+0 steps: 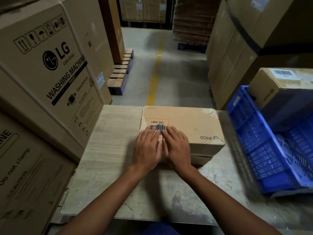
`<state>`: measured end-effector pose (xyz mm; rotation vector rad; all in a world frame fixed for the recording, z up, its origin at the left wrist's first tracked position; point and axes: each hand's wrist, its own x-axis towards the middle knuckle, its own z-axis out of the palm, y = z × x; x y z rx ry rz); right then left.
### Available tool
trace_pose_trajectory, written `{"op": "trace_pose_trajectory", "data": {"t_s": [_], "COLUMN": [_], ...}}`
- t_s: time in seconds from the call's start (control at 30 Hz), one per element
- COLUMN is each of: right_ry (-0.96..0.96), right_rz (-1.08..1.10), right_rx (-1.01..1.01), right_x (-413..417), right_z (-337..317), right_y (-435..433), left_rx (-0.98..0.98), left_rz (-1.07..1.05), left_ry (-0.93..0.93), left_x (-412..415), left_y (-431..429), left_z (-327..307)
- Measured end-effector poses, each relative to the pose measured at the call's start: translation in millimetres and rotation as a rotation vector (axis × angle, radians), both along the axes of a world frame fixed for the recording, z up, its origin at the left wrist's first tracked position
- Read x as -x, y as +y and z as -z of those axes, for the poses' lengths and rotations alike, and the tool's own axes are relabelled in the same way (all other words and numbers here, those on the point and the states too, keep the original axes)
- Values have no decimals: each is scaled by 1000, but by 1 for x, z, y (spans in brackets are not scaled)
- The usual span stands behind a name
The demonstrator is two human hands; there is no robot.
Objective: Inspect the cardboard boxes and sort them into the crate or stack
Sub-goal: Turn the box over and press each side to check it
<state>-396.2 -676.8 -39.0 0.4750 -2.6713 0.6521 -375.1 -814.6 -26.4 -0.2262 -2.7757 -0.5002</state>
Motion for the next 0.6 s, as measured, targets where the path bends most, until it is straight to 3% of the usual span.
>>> {"op": "trace_pose_trajectory", "data": {"t_s": [0.2, 0.43, 0.6], "right_ry": [46, -36, -15], "right_rz": [-17, -23, -5], "right_rx": [-16, -201, -234], "right_x": [14, 46, 46], "right_z": [-15, -33, -27], "right_y": [4, 1, 1], "left_rx": [49, 29, 73], "left_rz": [5, 3, 12], "left_ry": [69, -190, -210], "left_x": [15, 55, 58], "left_y": [-6, -4, -5], "left_z": [-19, -33, -28]}}
